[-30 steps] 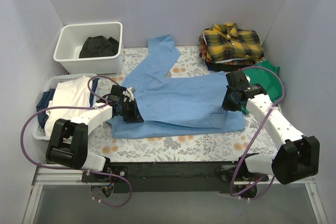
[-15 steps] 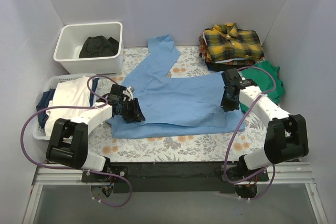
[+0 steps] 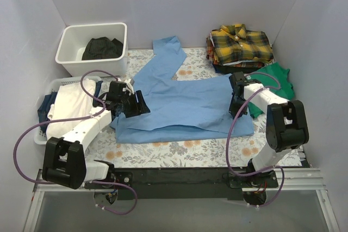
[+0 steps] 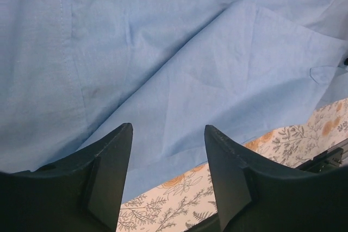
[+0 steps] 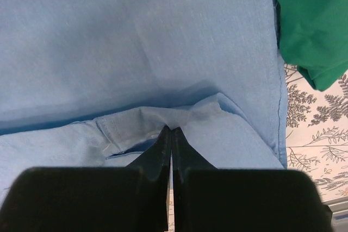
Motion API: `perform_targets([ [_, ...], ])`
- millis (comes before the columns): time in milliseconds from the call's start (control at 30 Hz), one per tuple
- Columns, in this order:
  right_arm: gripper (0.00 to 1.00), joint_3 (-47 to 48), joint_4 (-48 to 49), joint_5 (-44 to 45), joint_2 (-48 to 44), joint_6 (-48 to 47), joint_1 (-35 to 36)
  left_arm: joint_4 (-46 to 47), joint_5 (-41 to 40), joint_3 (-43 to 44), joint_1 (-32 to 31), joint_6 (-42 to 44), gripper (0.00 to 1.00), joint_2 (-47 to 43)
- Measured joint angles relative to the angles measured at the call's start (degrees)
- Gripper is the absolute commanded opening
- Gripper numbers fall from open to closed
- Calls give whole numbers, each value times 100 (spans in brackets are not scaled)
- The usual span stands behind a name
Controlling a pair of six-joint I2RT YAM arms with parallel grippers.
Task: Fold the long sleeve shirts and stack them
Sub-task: Fold the shirt
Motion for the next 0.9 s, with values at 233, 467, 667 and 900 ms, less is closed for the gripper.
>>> perform_targets([
  [233, 52, 317, 4, -87, 201, -227, -52, -50, -33, -240, 0, -63, 53, 243],
  [467, 52, 275, 37, -125, -501, -439, -52, -9, 20, -363, 0, -105, 52, 595],
  [667, 48, -557, 74, -476, -1036, -461, -52, -24, -20, -435, 0, -127, 51, 922],
  [900, 43, -949, 160, -914, -686, -479, -52, -15, -61, -433, 13, -162, 50, 1023],
])
